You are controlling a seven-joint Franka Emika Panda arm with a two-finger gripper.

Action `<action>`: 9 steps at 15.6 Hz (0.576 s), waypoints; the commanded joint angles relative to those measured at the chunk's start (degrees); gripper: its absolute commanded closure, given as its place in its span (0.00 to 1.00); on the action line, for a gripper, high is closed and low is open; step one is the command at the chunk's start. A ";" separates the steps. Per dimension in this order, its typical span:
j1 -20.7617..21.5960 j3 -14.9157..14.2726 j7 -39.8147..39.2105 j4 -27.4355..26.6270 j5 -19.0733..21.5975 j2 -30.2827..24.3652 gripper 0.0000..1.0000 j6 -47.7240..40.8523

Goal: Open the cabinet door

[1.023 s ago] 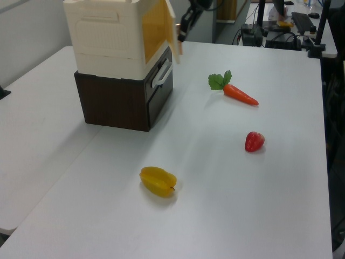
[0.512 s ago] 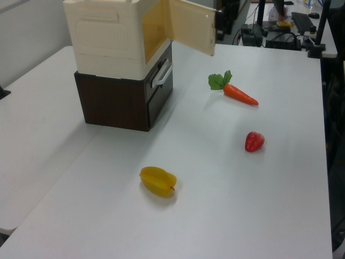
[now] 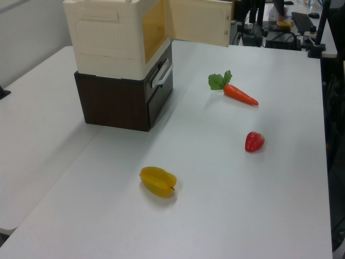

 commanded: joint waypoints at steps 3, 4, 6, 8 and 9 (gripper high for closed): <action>0.62 0.27 -0.73 -5.99 -0.61 -3.40 0.00 0.58; 0.44 0.27 -0.91 -5.99 -0.61 -3.40 0.00 0.58; 0.53 0.27 -1.35 -5.91 -0.61 -3.40 0.00 0.58; 0.44 0.27 -1.35 -5.82 -0.61 -3.40 0.00 0.58; 0.35 0.18 -1.35 -5.64 -0.52 -3.40 0.00 0.58</action>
